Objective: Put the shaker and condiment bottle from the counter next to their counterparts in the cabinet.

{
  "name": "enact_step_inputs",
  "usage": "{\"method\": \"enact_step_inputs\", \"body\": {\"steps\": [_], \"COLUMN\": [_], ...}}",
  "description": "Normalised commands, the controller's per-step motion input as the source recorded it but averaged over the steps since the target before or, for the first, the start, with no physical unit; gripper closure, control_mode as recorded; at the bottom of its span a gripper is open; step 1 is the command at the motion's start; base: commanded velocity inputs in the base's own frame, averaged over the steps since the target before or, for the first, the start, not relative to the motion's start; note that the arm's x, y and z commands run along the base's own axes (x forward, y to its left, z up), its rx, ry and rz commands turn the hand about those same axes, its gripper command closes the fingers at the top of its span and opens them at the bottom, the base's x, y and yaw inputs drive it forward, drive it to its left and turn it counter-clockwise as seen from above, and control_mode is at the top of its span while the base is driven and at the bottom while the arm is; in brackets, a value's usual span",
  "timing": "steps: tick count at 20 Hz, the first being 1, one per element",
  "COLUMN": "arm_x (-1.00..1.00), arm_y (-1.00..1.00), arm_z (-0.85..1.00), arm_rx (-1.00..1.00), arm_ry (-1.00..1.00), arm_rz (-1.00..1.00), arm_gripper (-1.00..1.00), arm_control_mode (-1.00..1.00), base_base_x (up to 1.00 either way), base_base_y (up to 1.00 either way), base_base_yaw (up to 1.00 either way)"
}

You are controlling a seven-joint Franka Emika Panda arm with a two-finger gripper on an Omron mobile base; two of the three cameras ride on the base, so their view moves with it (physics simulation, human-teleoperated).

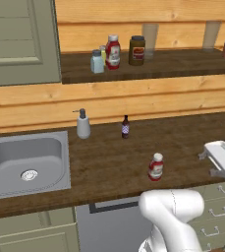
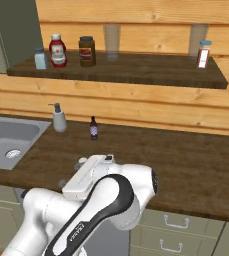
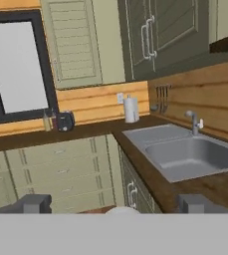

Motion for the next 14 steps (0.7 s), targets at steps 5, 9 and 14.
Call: {"method": "enact_step_inputs", "body": {"steps": [5,9,14], "arm_x": [0.23,0.34,0.45], "arm_y": [0.02,0.00,0.00], "arm_z": [-0.03,-0.36,-0.42], "arm_rx": [-0.03,-0.04,-0.03], "arm_ry": [-0.10,-0.05,-0.03], "arm_rz": [0.11,0.04,0.05], "arm_gripper": [-1.00,-1.00,-1.00], "arm_control_mode": [-1.00,-1.00,-1.00], "base_base_x": [0.00,0.00,0.00], "base_base_y": [0.00,0.00,0.00], "base_base_yaw": [0.00,0.00,0.00]}}
